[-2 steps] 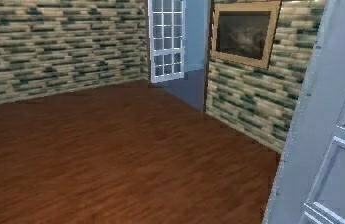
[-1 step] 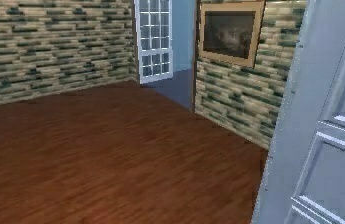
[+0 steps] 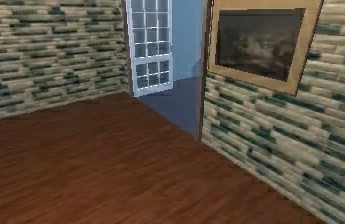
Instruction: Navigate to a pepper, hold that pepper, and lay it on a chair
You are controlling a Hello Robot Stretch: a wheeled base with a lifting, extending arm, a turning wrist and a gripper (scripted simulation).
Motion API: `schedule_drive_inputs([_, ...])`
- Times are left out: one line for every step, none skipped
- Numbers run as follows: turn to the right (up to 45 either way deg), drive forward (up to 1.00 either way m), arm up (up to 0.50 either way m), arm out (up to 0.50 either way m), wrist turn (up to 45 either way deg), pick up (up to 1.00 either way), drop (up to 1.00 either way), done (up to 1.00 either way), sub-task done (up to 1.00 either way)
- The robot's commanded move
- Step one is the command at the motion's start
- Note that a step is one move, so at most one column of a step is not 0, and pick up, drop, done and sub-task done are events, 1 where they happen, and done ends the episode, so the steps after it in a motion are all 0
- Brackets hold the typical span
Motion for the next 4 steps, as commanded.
schedule_drive_inputs([-3.0,0.0,0.0,0.0,0.0,0.0,0.0,0.0,0.0])
schedule_drive_inputs([-33.0,0.0,0.0,0.0,0.0,0.0,0.0,0.0,0.0])
schedule_drive_inputs([0.0,0.1,0.0,0.0,0.0,0.0,0.0,0.0,0.0])
schedule_drive_inputs([30.0,0.0,0.0,0.0,0.0,0.0,0.0,0.0,0.0])
